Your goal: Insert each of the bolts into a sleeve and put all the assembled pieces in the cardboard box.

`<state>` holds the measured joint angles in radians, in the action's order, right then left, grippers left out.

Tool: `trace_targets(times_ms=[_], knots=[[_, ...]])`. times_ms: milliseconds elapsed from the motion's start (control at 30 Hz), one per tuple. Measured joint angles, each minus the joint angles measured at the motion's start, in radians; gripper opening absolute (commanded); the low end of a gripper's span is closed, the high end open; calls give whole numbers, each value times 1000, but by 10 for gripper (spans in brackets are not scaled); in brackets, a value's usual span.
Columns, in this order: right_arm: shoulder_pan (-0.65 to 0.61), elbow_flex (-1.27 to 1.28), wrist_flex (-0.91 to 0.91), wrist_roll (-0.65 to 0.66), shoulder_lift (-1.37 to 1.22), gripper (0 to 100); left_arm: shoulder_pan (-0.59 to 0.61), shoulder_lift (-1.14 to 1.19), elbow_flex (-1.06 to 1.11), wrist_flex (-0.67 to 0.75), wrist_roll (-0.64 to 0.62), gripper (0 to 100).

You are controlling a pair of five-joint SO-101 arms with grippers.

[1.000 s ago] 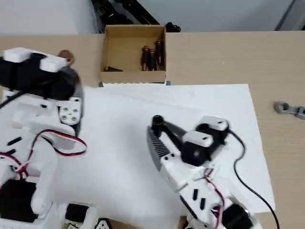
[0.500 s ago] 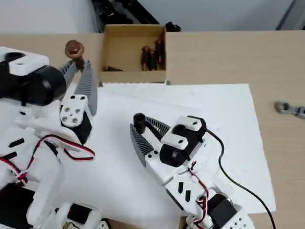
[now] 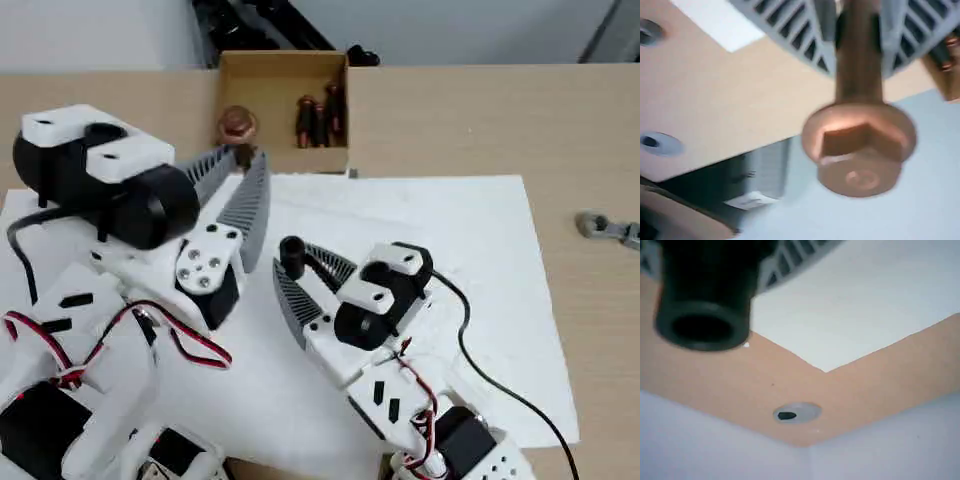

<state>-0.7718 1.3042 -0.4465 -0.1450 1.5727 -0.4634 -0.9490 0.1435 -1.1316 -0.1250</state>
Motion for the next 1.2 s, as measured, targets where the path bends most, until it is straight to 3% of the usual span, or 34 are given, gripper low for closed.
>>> trace_targets(times_ms=[200,433,1200], knots=[[0,0,6,0,0,3,-28,2,81,5,-78,6],[0,0,6,0,0,3,-34,2,184,60,-84,6],[37,0,58,0,-2,3,-32,2,195,46,-143,6]])
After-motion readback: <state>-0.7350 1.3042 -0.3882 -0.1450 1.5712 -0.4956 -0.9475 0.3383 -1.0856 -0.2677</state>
